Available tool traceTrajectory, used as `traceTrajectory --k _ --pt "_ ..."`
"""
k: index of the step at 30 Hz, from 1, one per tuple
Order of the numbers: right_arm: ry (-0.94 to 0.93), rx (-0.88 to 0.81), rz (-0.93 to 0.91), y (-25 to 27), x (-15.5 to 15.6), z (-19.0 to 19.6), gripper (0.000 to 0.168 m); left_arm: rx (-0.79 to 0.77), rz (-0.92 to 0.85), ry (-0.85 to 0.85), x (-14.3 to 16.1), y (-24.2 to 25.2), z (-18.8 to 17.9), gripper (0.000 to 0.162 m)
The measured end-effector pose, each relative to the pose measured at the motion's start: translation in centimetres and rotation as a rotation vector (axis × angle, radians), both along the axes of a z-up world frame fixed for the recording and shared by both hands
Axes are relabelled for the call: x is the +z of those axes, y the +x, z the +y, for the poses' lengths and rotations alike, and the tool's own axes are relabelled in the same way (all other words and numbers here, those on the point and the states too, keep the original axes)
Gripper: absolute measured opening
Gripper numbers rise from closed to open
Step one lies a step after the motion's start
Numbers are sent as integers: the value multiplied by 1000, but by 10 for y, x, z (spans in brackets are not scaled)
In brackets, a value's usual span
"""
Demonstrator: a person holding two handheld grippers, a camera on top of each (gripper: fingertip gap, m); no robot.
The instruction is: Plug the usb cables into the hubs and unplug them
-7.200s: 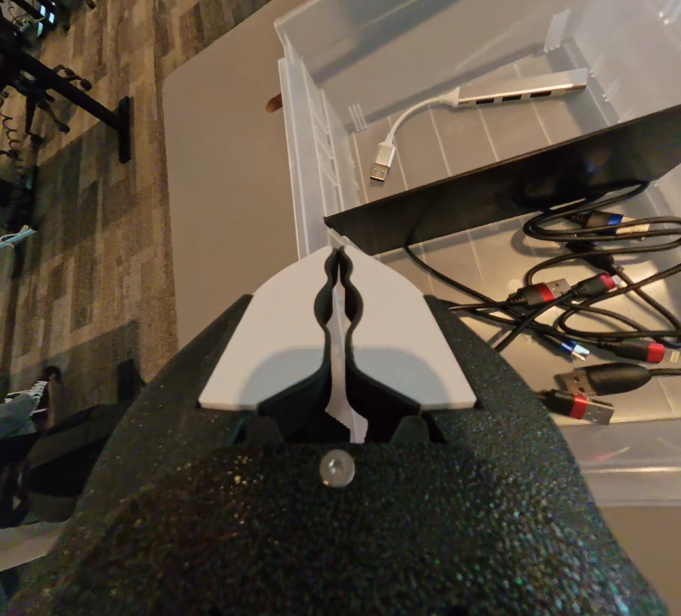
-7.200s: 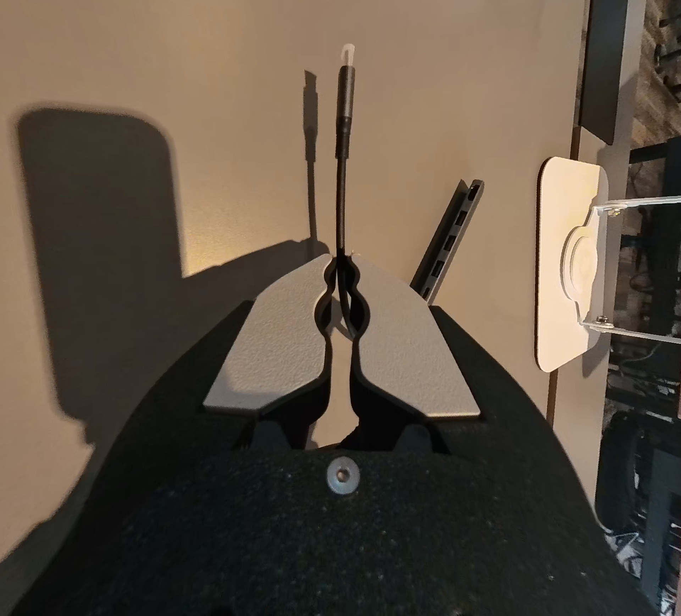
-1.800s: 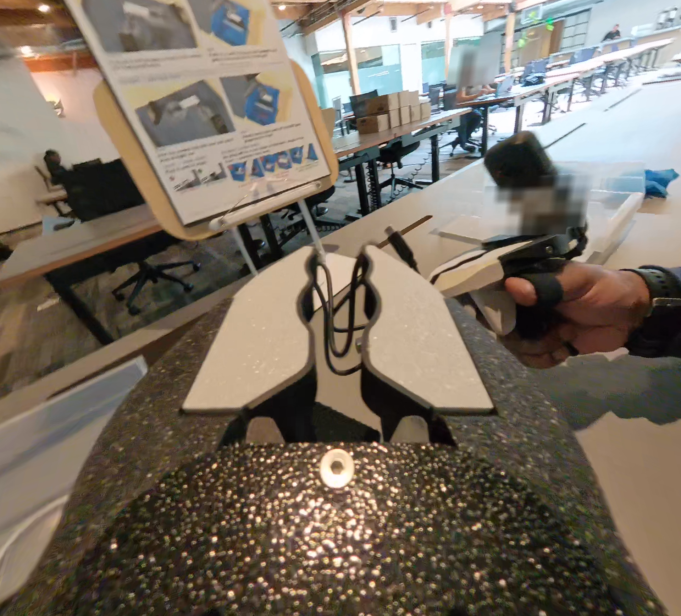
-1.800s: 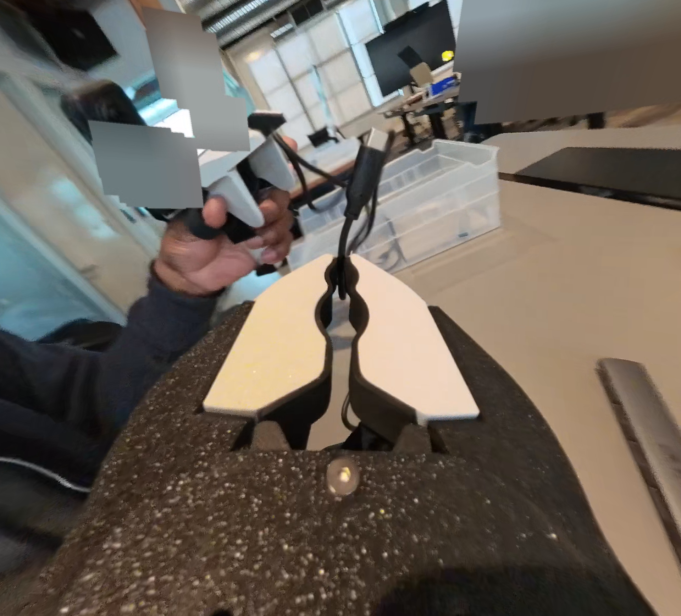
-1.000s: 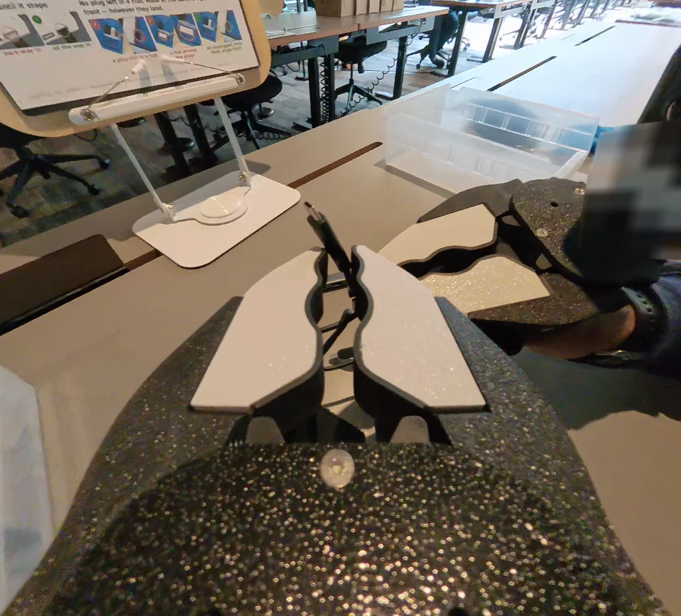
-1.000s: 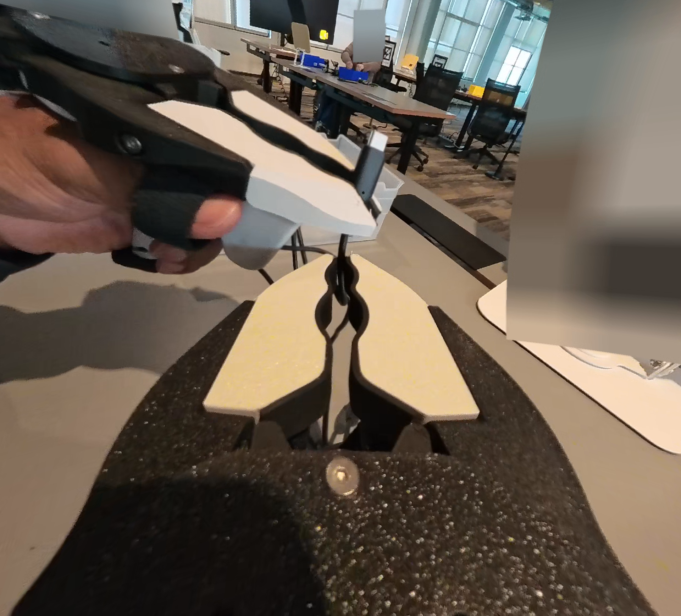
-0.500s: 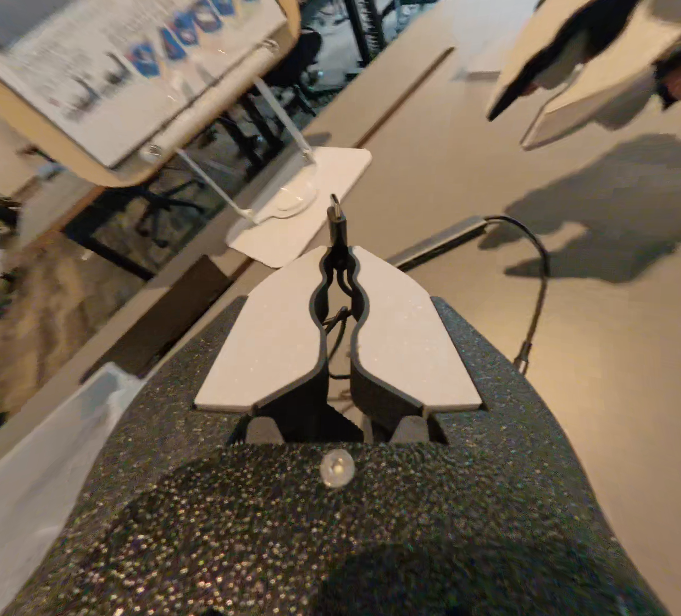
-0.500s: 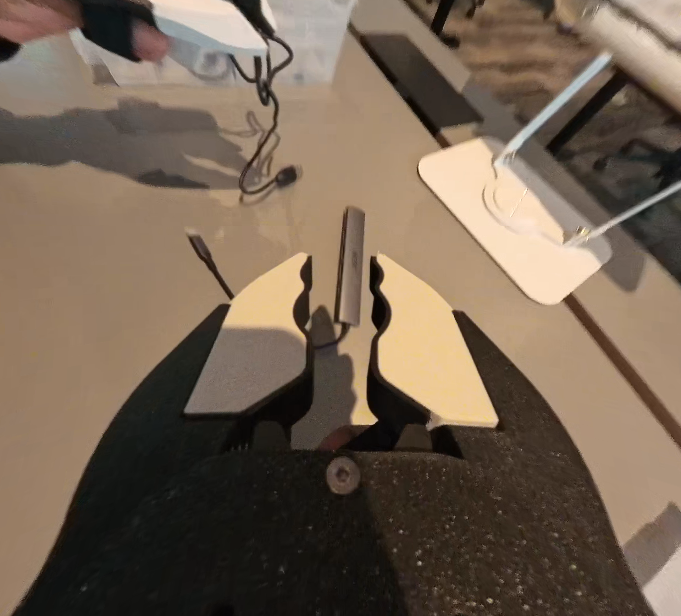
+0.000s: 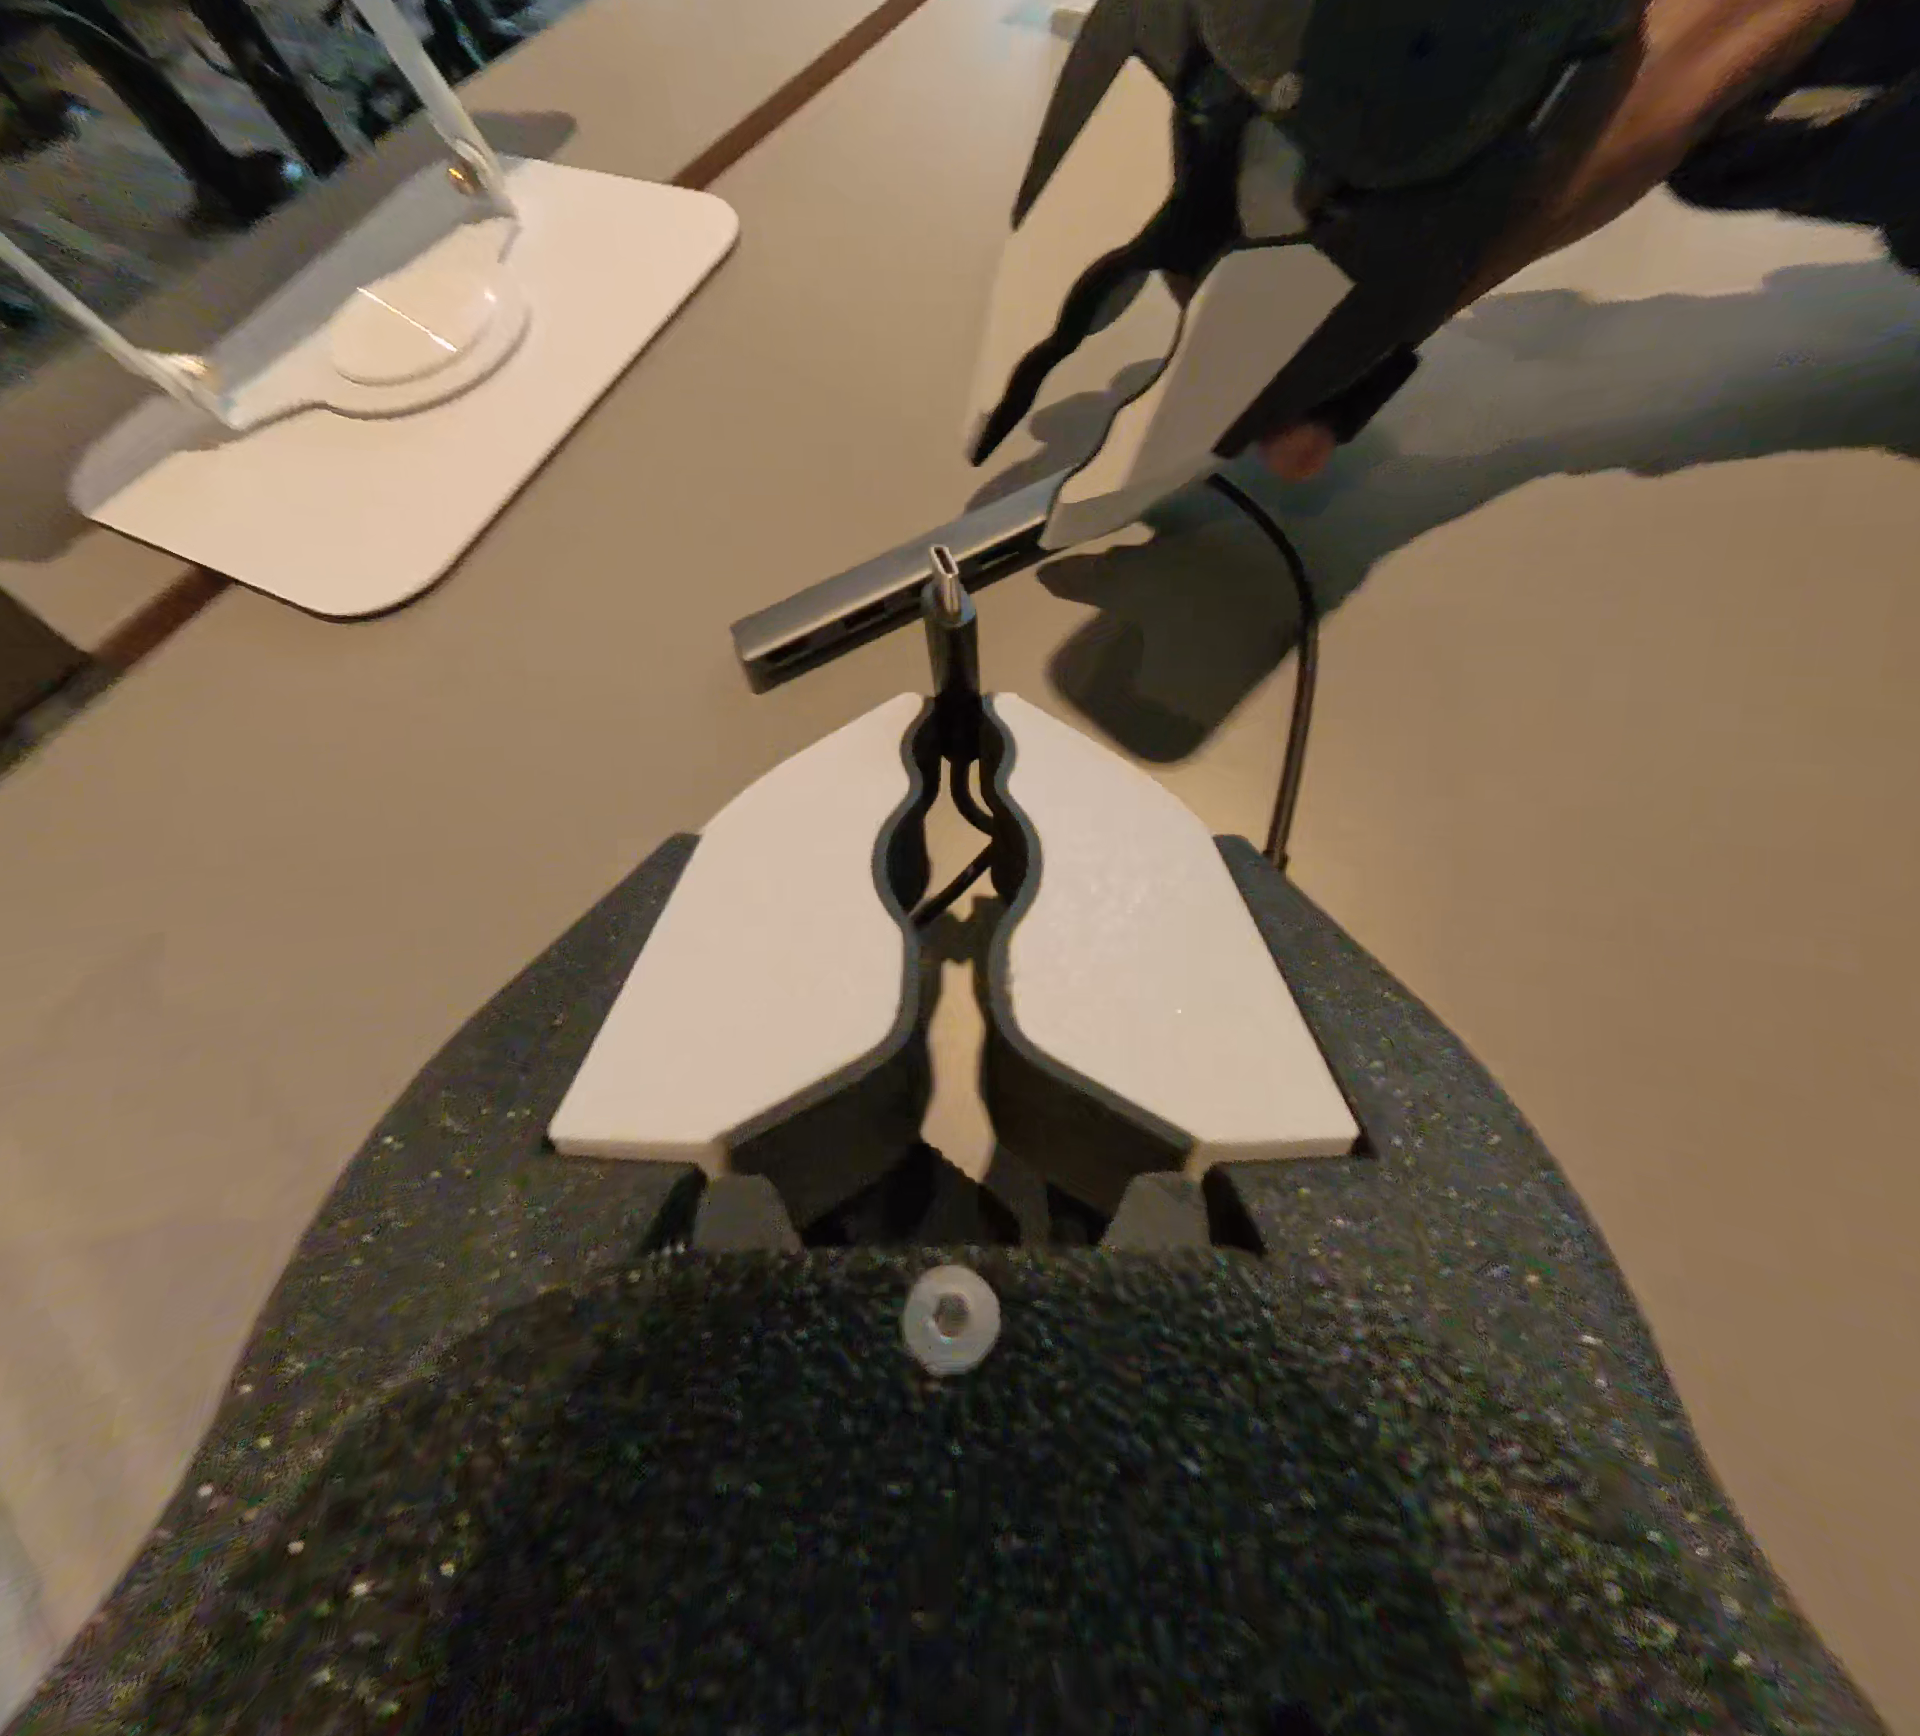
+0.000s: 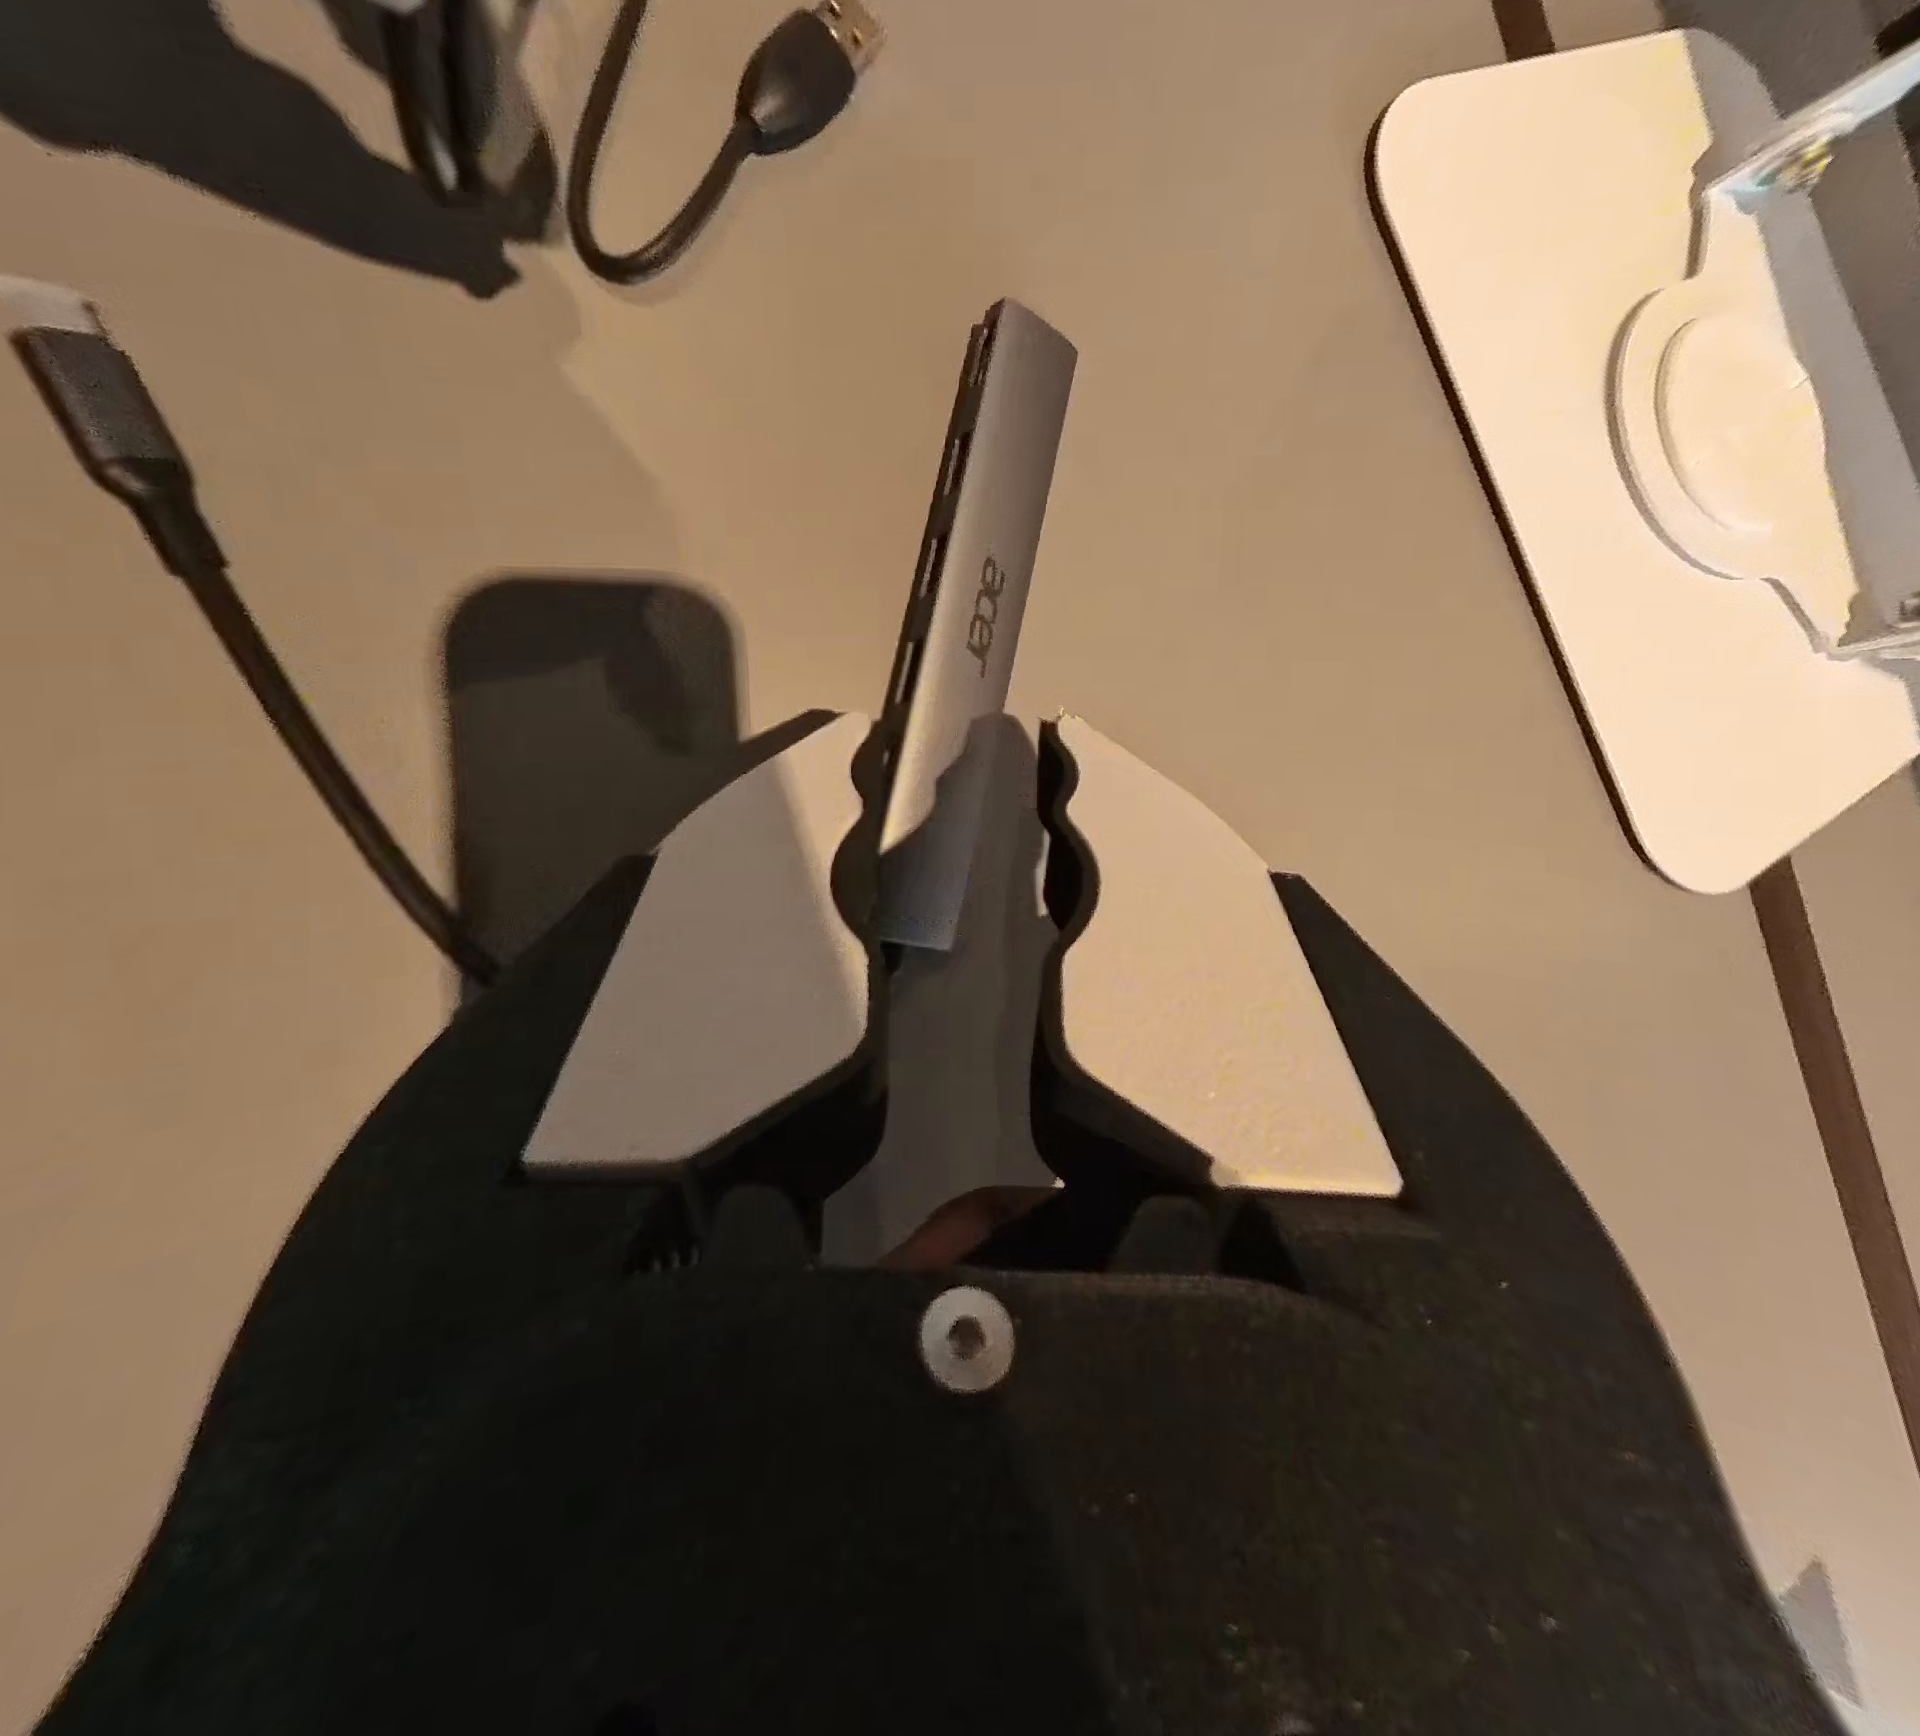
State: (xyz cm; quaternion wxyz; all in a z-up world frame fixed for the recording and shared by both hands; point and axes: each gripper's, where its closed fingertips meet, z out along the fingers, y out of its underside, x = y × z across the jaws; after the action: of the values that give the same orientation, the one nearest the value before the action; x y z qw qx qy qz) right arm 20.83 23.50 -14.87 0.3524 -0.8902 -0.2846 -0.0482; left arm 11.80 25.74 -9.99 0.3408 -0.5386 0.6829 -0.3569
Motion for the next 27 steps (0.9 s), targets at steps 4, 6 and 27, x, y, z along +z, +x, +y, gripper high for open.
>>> traceTrajectory --k 4,6,27 --pt "-55 -2 -2 -2 -10 1 22 -23 5 -161 -8 2 -9 6" --pt "-55 -15 5 -2 -11 1 21 -44 -10 -245 -7 4 -15 7" --pt "173 -66 256 0 15 1 9 -131 -145 -529 8 8 -26 6"
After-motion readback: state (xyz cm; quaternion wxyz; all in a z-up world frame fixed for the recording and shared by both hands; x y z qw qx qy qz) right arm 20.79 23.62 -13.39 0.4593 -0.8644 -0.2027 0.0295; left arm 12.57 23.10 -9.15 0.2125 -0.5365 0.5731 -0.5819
